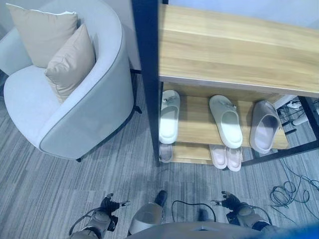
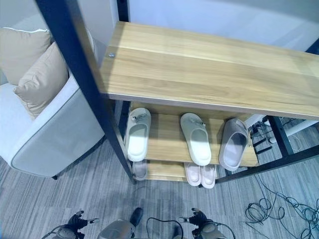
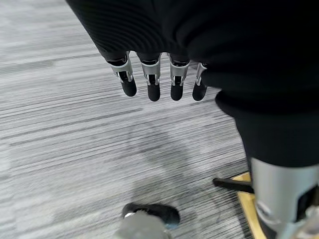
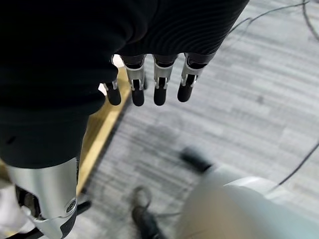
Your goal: Arrange the slippers neatly on the shoe rack.
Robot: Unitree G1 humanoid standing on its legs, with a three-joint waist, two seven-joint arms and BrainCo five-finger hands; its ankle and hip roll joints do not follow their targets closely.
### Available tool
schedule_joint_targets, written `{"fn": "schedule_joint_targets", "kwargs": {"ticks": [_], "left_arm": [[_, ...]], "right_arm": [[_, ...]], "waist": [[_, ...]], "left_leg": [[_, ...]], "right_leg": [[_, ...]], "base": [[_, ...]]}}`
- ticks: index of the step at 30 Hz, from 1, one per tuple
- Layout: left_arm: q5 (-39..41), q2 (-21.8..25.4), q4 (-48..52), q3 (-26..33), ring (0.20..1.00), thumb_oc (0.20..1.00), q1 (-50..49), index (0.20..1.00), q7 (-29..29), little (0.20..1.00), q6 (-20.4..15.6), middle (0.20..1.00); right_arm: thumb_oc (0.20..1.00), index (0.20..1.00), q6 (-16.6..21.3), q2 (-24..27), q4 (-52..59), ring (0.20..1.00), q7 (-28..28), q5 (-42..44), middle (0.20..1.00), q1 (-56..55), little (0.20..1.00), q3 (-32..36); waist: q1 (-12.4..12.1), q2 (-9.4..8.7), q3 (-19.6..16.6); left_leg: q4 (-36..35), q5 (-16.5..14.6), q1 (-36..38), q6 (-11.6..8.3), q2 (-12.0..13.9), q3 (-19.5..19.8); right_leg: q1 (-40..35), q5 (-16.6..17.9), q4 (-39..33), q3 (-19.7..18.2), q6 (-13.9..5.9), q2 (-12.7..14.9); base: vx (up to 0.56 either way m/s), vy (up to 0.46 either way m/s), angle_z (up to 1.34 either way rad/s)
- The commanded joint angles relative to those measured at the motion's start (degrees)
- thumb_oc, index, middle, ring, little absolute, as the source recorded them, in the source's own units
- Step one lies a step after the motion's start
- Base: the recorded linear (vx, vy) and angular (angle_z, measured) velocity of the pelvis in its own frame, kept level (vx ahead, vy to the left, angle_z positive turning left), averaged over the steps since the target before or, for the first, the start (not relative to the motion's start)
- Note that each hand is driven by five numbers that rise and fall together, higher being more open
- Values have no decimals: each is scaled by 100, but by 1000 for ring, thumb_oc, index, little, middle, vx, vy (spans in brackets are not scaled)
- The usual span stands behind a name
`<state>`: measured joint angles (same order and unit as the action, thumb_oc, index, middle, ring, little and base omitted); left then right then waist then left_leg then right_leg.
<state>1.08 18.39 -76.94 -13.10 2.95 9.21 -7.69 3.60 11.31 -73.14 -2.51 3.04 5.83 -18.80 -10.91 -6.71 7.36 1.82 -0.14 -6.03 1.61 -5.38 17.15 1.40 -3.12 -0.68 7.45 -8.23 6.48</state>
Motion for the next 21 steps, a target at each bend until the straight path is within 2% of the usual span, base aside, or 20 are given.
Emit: {"fn": "schedule_joint_targets", "kwargs": {"ticks": [1, 2, 3, 5, 7, 8, 9, 12, 17, 18, 19, 20, 21], "left_arm": [[-14, -205, 2, 31, 1000, 1000, 335, 1000, 71, 1000, -73, 1000], [-13, -206, 1, 31, 1000, 1000, 337, 1000, 71, 1000, -74, 1000], [71, -304, 44, -33, 1000, 1000, 489, 1000, 114, 1000, -102, 1000], [120, -424, 100, -93, 1000, 1000, 585, 1000, 140, 1000, -142, 1000], [78, -482, 74, -119, 1000, 1000, 526, 1000, 84, 1000, -144, 1000], [63, -520, 65, -129, 1000, 1000, 475, 1000, 77, 1000, -142, 1000], [40, -579, 20, -134, 1000, 1000, 353, 1000, 81, 1000, -126, 1000], [95, -552, 36, -89, 1000, 1000, 296, 1000, 97, 1000, -134, 1000], [75, -503, 122, -100, 1000, 1000, 321, 1000, 89, 1000, -167, 1000], [5, -384, 217, -121, 1000, 1000, 318, 1000, -74, 1000, -162, 1000], [-19, -327, 307, -151, 1000, 1000, 282, 1000, -17, 1000, -178, 1000], [-26, -315, 368, -87, 1000, 1000, 248, 1000, 38, 1000, -211, 1000], [-42, -307, 381, -100, 1000, 1000, 172, 1000, 24, 1000, -189, 1000]], "right_arm": [[1000, 1000, 150, 360, 398, 1000, -95, -130, 1000, 58, 1000, -30], [1000, 1000, 151, 362, 397, 1000, -95, -130, 1000, 59, 1000, -30], [1000, 1000, 187, 446, 466, 1000, -139, -118, 1000, 199, 1000, -59], [1000, 1000, 241, 541, 596, 1000, -210, -122, 1000, 376, 1000, -115], [1000, 1000, 258, 568, 650, 1000, -209, -133, 1000, 413, 1000, -179], [1000, 1000, 267, 578, 692, 1000, -212, -162, 1000, 398, 1000, -183], [1000, 1000, 348, 597, 816, 1000, -224, -92, 1000, 385, 1000, -111], [1000, 1000, 419, 512, 960, 1000, -194, 63, 1000, 312, 1000, -69], [1000, 1000, 435, 360, 1096, 1000, -62, 101, 1000, 262, 1000, -248], [1000, 1000, 382, 769, 1747, 1000, 269, 396, 1000, 362, 1000, -179], [1000, 1000, 424, 699, 2782, 1000, 120, 383, 1000, 252, 1000, -376], [1000, 1000, 424, 590, 2839, 1000, 186, 372, 1000, -7, 1000, -494], [1000, 1000, 346, 616, 3764, 1000, 337, 361, 1000, -145, 1000, -710]], "waist": [[-82, 200, 135], [-63, 203, 132], [-53, 239, 228], [-18, 231, 273], [-31, 255, 201], [16, 317, 125], [96, 441, 22], [142, 552, -44], [70, 513, -121], [81, 464, -176], [73, 439, -167], [123, 420, -190], [166, 365, -192]], "left_leg": [[-227, 262, -309, -425, 628, 323], [-233, 268, -313, -428, 627, 343], [-211, 447, -563, -537, 589, 386], [-74, 356, -779, -544, 568, 167], [-94, 181, -541, -603, 712, 133], [-198, 235, -477, -615, 773, 184], [-384, 306, -376, -613, 820, 221], [-555, 290, -80, -534, 725, 152], [-598, 194, 128, -463, 687, 72], [-656, 176, 203, -450, 693, 29], [-679, 160, 231, -444, 695, 8], [-682, 158, 213, -428, 691, -40], [-682, 138, 207, -415, 679, -110]], "right_leg": [[20, -188, 494, 436, 293, -74], [15, -188, 489, 456, 294, -75], [8, -206, 426, 675, 341, -98], [117, -121, 374, 799, 397, -18], [189, -128, 383, 830, 461, 17], [221, -127, 386, 860, 459, 12], [204, -149, 389, 809, 448, -38], [-5, -101, 342, 777, 414, -16], [-176, -19, 182, 713, 350, 6], [-237, 11, 95, 705, 318, 16], [-252, 24, 72, 692, 306, 19], [-226, 69, 35, 655, 274, 26], [-224, 106, -24, 616, 243, 33]], "base": [[-48, -118, 96], [-130, -149, 106], [-207, -135, 83], [-191, -84, 51], [-41, 21, 41], [49, 82, 3], [86, 96, 16], [91, 125, 18], [39, 76, -10], [23, 41, -25], [0, 50, -25], [-51, 41, -35], [-74, 55, -15]]}}
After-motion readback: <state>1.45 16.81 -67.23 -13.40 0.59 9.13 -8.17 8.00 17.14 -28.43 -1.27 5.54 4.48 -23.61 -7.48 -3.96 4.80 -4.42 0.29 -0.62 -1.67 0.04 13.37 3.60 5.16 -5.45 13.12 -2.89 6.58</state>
